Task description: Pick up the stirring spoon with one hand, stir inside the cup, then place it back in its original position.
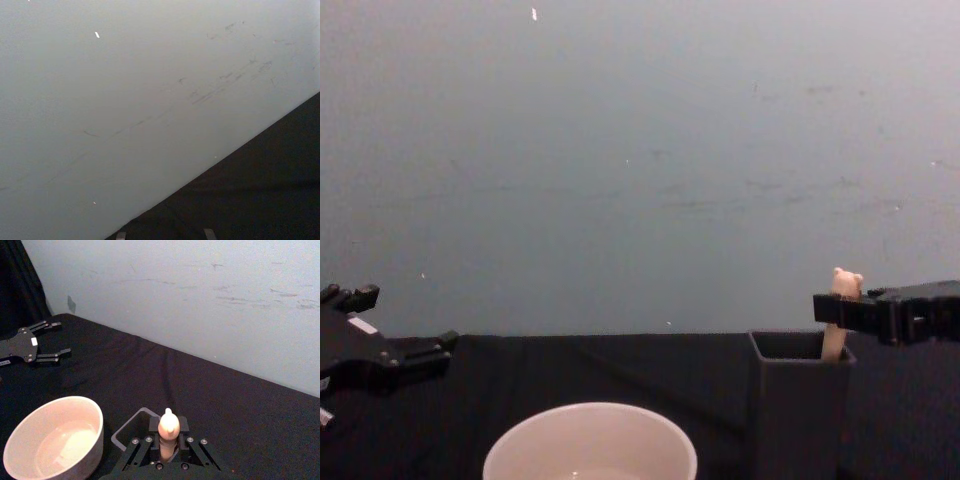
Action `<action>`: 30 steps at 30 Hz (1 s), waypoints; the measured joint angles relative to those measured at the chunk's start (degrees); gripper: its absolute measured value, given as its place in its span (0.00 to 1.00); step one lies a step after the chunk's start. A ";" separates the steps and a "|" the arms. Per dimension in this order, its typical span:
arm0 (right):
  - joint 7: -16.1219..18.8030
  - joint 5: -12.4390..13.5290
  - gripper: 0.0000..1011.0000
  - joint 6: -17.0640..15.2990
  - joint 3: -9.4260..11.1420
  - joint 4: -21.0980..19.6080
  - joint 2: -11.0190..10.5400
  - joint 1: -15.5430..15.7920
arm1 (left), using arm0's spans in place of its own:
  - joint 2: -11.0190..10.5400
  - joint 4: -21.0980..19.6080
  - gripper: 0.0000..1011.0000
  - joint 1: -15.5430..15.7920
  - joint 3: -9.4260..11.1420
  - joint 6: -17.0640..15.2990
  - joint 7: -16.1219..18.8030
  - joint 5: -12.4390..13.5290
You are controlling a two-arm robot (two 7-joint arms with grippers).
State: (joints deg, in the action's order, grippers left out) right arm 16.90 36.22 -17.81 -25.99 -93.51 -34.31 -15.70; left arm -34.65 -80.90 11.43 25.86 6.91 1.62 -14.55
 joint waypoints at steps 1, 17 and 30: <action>0.01 0.01 0.21 0.00 0.00 0.00 -0.01 0.00 | 0.00 0.00 0.99 0.00 0.00 0.00 0.00 0.00; 0.02 0.05 0.66 0.00 0.00 0.00 -0.02 0.00 | 0.00 0.00 0.99 0.00 0.00 0.00 0.00 0.00; -0.01 0.01 0.99 0.04 0.10 0.00 0.05 0.05 | 0.00 0.00 0.99 0.00 0.00 0.00 0.00 0.00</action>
State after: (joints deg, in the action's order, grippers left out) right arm 16.89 36.23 -17.77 -25.89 -93.51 -34.26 -15.65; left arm -34.65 -80.90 11.43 25.86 6.91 1.62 -14.55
